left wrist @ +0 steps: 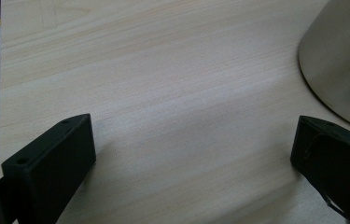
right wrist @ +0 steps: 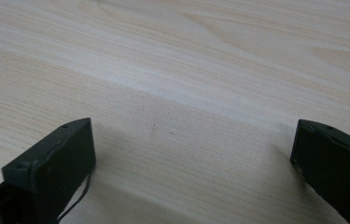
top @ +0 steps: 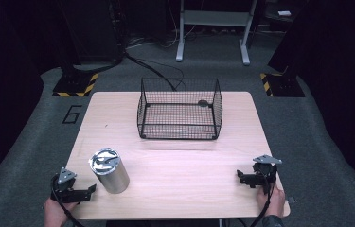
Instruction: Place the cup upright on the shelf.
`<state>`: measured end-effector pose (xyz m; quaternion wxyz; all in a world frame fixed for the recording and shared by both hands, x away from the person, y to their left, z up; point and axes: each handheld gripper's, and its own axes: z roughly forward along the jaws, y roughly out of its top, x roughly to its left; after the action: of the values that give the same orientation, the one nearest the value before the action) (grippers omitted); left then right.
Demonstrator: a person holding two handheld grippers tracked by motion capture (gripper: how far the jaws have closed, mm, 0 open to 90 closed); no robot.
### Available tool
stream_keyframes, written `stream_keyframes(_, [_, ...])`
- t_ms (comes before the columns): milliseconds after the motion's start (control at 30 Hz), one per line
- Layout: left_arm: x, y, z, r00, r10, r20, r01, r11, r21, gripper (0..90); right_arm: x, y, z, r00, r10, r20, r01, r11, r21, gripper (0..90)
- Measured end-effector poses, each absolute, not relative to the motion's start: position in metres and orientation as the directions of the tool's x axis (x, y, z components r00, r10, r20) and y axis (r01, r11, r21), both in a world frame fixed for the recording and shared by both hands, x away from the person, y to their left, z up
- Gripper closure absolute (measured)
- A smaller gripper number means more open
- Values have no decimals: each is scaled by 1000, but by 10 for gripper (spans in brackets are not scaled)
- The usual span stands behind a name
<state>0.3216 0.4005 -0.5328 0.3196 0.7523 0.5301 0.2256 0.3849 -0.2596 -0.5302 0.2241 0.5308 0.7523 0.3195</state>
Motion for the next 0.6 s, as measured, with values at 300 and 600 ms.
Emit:
stream_keyframes(300, [321,401,-533,342,940,1,655,-238,717,0,385,-260,-530,-337,942,2,656,233,718,0])
stream_keyframes(600, [321,400,-533,360,933,4,646,-252,720,0,385,-259,-530,-333,943,7,656,226,720,0])
